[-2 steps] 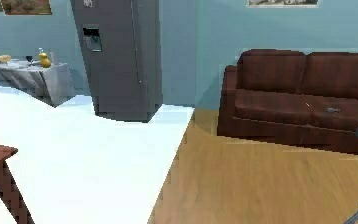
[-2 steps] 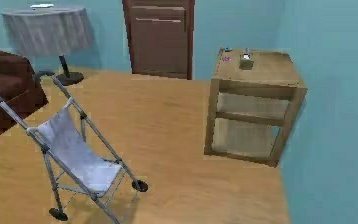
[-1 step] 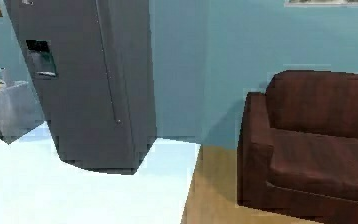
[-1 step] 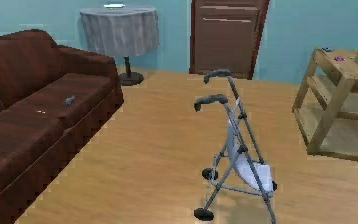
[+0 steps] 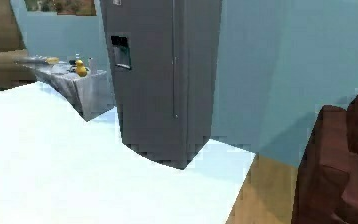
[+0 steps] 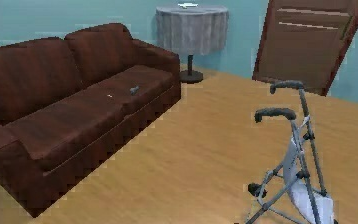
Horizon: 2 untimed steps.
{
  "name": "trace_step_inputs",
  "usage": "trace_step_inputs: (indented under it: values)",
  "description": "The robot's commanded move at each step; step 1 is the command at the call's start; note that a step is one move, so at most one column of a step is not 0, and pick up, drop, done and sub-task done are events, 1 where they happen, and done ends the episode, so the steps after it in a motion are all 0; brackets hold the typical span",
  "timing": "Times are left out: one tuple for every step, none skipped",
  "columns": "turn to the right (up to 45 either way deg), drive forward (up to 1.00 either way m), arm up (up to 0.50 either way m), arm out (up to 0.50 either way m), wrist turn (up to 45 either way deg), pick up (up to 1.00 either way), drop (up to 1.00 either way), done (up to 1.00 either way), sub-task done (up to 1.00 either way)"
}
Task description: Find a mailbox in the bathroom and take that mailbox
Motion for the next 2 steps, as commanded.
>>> trace_step_inputs:
  values:
    - [0.0,0.05,0.00,0.00,0.0,0.00,0.00,0.00,0.00]
    - [-12.0,0.00,0.00,0.00,0.0,0.00,0.00,0.00,0.00]
